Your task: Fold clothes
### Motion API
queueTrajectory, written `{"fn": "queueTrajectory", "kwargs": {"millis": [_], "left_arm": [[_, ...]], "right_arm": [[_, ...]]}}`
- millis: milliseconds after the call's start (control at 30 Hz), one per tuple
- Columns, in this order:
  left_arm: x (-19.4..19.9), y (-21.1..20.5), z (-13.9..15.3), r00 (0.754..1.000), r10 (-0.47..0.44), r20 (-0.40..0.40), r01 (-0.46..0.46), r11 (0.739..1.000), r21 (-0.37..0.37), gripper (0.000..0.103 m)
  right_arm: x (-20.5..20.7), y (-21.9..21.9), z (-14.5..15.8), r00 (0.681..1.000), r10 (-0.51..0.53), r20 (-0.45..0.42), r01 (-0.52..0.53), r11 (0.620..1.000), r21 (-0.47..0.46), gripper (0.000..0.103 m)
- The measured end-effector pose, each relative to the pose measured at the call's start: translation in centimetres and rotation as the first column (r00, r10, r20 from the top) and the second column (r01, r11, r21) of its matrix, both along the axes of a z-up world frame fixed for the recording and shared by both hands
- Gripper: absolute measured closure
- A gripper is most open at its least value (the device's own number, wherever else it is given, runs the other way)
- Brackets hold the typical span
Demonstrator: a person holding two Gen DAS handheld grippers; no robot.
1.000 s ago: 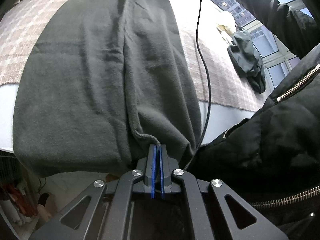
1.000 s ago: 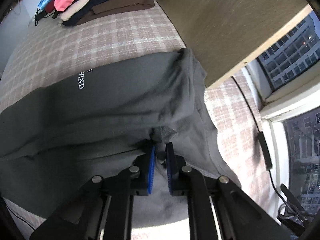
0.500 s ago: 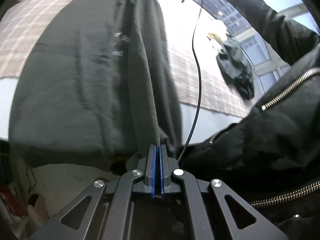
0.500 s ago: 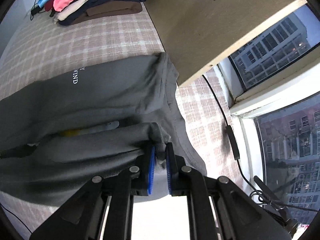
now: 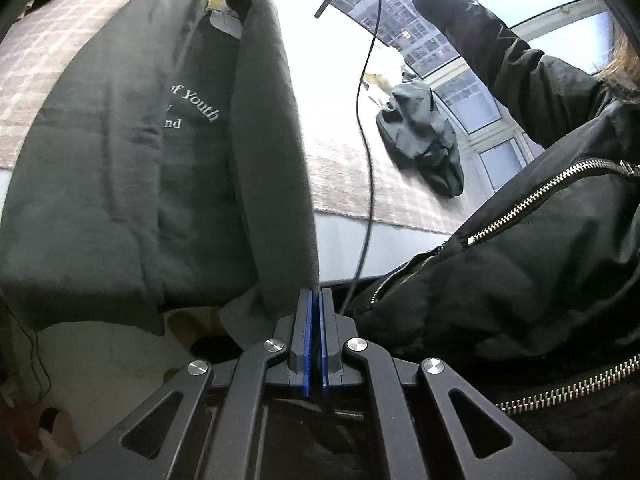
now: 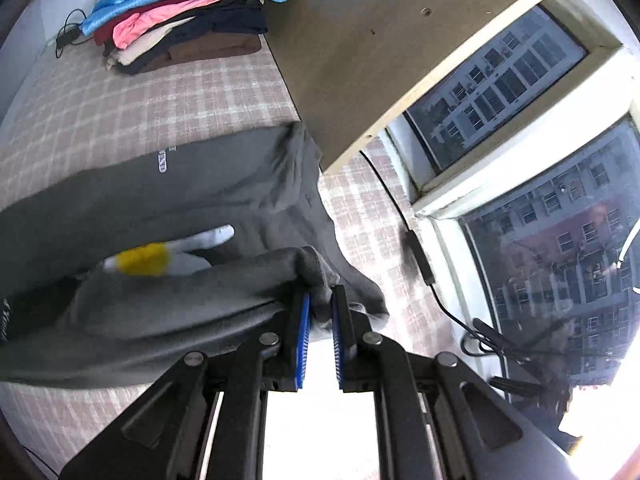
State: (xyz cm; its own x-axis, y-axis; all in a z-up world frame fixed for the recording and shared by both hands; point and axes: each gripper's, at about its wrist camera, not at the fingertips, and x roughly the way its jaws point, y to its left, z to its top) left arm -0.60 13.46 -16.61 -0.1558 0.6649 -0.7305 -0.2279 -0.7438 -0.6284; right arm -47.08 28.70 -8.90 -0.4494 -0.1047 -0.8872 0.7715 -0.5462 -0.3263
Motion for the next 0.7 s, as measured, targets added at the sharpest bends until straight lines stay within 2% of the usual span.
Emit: {"fn": "queueTrajectory", "kwargs": {"millis": [100, 200, 267, 300, 367, 400, 500, 567, 633, 700], "left_arm": [[-0.5, -1.6, -1.7, 0.998, 0.056, 0.025, -0.055, 0.998, -0.042, 0.101], [-1.0, -3.0, -3.2, 0.995, 0.096, 0.041, -0.092, 0.993, -0.079, 0.101], [-1.2, -3.6, -3.7, 0.993, 0.107, 0.044, -0.102, 0.990, -0.093, 0.101], [-1.3, -3.8, -4.0, 0.993, 0.112, 0.046, -0.107, 0.989, -0.100, 0.101], [-1.3, -3.9, -4.2, 0.993, 0.109, 0.043, -0.105, 0.990, -0.095, 0.101], [-1.3, -3.9, -4.3, 0.993, 0.108, 0.041, -0.104, 0.990, -0.091, 0.101], [-0.8, -3.8, -4.4, 0.996, 0.086, 0.023, -0.083, 0.990, -0.110, 0.101], [-0.5, -4.2, -4.1, 0.997, 0.078, 0.005, -0.077, 0.993, -0.087, 0.101], [-0.2, -4.6, -3.4, 0.998, 0.057, -0.027, -0.059, 0.995, -0.080, 0.101], [-0.1, -4.9, -3.1, 0.998, 0.036, -0.051, -0.040, 0.996, -0.077, 0.101]], "right_arm": [[-1.1, -2.5, -2.9, 1.000, -0.003, 0.010, 0.002, 0.999, 0.035, 0.093], [-2.0, -5.8, -7.3, 1.000, 0.003, 0.012, -0.005, 0.993, 0.119, 0.092], [-2.4, -7.6, -9.6, 1.000, -0.010, 0.002, 0.010, 0.987, 0.160, 0.085], [-2.2, -7.8, -9.5, 1.000, -0.015, -0.018, 0.017, 0.988, 0.154, 0.084], [-1.8, -7.8, -8.6, 0.998, -0.042, -0.043, 0.047, 0.991, 0.125, 0.070], [-1.5, -7.2, -7.4, 0.997, -0.068, -0.046, 0.073, 0.992, 0.100, 0.067], [1.8, -4.1, -2.3, 0.986, -0.154, -0.062, 0.153, 0.988, -0.019, 0.066], [6.3, -1.3, 1.1, 0.972, -0.236, 0.008, 0.235, 0.962, -0.139, 0.066], [12.6, 0.6, 3.0, 0.965, -0.255, 0.062, 0.262, 0.938, -0.227, 0.066], [21.7, 2.2, 3.6, 0.960, -0.247, 0.132, 0.277, 0.910, -0.309, 0.066]]}}
